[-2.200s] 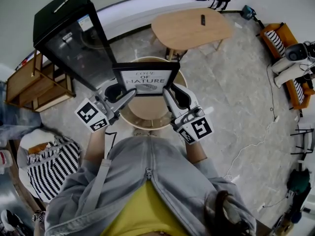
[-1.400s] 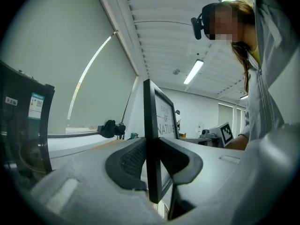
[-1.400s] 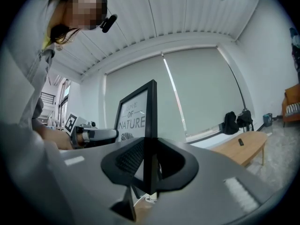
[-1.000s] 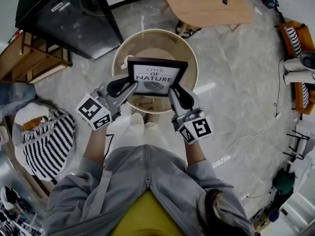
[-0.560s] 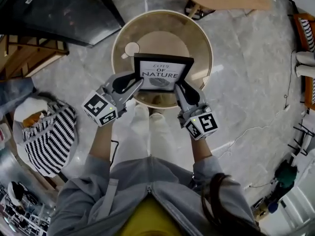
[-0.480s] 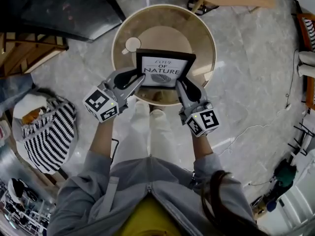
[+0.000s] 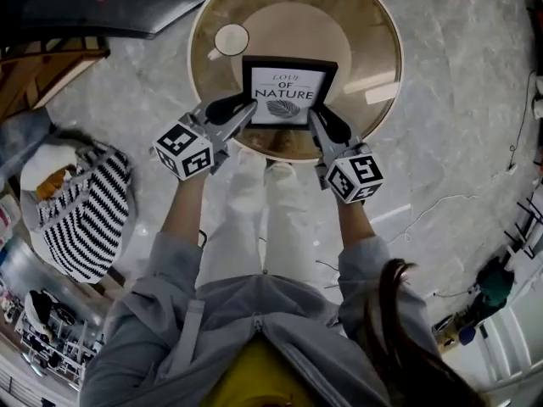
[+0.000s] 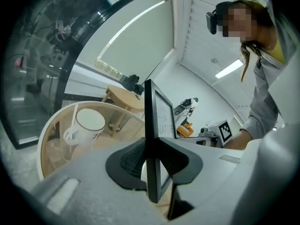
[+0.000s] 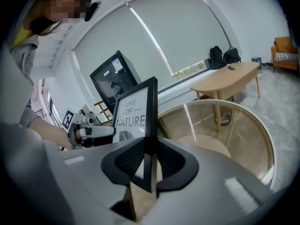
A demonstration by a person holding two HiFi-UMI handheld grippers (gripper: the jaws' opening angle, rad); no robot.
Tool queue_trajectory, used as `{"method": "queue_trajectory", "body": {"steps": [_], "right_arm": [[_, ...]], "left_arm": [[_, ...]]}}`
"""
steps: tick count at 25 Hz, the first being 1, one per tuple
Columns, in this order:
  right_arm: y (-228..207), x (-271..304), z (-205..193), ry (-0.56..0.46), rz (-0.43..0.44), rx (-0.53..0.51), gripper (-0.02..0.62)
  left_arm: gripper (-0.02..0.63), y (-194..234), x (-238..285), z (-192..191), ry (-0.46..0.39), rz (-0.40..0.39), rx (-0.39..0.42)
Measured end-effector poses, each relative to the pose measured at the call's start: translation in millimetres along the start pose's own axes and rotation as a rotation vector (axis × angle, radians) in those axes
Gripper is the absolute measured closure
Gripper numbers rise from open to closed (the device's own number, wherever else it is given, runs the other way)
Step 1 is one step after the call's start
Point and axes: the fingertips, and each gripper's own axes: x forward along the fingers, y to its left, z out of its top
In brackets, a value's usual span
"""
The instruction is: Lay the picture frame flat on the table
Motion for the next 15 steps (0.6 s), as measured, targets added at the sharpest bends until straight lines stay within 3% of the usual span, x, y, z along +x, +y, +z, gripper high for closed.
{"method": "queue_trajectory", "body": {"steps": [7,15], "right_arm": [[-14.6,16.0,-61.5,0.107,-0.035,0.073,0.512],[-27.1,22.0,-102.5,0.204,-0.079,0.103,0.511]], "left_arm": [[0.522,28.0,6.3,-62.4,0.075,0.007,-0.103],[0.518,41.0,13.3,-104.2,0.158,0.052,-0.145]]}}
